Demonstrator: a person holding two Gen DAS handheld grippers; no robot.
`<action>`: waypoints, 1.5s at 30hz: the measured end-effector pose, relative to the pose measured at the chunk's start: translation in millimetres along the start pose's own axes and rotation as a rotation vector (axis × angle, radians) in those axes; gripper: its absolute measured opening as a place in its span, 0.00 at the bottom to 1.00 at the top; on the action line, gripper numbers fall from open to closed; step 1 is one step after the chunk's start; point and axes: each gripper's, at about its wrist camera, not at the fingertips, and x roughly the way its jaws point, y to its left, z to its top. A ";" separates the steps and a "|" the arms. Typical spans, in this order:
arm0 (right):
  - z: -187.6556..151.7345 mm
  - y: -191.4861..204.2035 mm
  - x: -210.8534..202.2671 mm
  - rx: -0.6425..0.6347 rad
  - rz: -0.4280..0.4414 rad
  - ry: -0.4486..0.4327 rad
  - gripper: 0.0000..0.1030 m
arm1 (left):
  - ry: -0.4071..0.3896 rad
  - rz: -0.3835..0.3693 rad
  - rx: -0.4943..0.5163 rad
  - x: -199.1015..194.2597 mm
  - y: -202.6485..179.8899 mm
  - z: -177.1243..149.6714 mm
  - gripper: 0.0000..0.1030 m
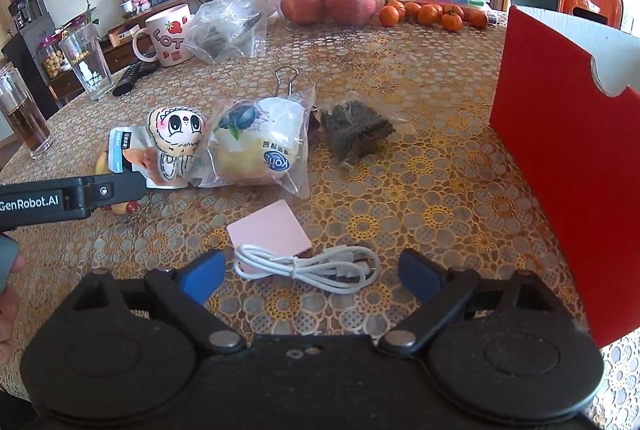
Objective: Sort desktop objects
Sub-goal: 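Move left tool to the yellow toy while right tool approaches the white USB cable, then close left tool on the yellow toy while right tool closes on the white cable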
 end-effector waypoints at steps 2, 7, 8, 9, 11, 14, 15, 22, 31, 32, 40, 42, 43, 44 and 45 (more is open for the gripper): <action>-0.2 -0.2 0.1 -0.003 -0.001 0.000 0.89 | 0.001 0.009 0.012 1.0 1.0 -1.0 0.99; 0.4 -0.8 0.6 -0.007 -0.005 0.001 0.89 | -0.003 0.024 0.040 4.7 1.8 -0.8 0.98; 0.3 -0.9 0.7 -0.008 -0.006 0.002 0.89 | -0.006 0.026 0.049 5.4 1.9 -0.5 0.98; 0.7 -0.3 0.7 -0.010 -0.008 0.003 0.89 | -0.009 0.026 0.056 6.0 2.0 -0.1 0.98; 0.5 -0.4 0.6 -0.012 -0.010 0.002 0.88 | -0.014 0.031 0.070 7.5 2.2 0.6 0.97; 1.0 0.4 0.6 -0.018 -0.014 0.002 0.87 | -0.012 0.025 0.070 10.2 4.4 1.5 0.92; 1.1 0.9 0.8 -0.020 -0.016 0.003 0.87 | -0.013 0.023 0.070 10.5 4.7 1.6 0.89; 0.2 3.0 -0.3 -0.031 -0.028 -0.001 0.78 | -0.024 0.008 0.090 9.4 -0.8 1.0 0.72; 0.1 1.2 -3.3 -0.030 -0.034 -0.004 0.75 | -0.028 0.027 0.074 4.9 -0.4 1.2 0.59; -0.1 0.8 -3.7 -0.029 -0.035 -0.003 0.75 | -0.026 0.028 0.071 3.8 -0.3 0.5 0.59; -4.1 -2.4 -14.0 -0.025 -0.044 -0.009 0.75 | -0.006 0.016 0.045 -10.0 -1.7 -8.8 0.58; -5.1 -3.2 -17.4 -0.020 -0.046 -0.010 0.75 | 0.000 0.010 0.039 -14.7 -2.3 -11.8 0.57; -5.4 -3.8 -19.0 -0.018 -0.045 -0.012 0.75 | 0.002 0.007 0.032 -17.4 -2.0 -13.3 0.57; -6.0 -3.6 -21.5 -0.017 -0.045 -0.015 0.75 | 0.004 0.004 0.025 -20.4 -1.7 -15.1 0.57; -6.2 -4.2 -23.6 -0.015 -0.045 -0.019 0.75 | 0.008 0.002 0.022 -23.5 -1.8 -17.4 0.57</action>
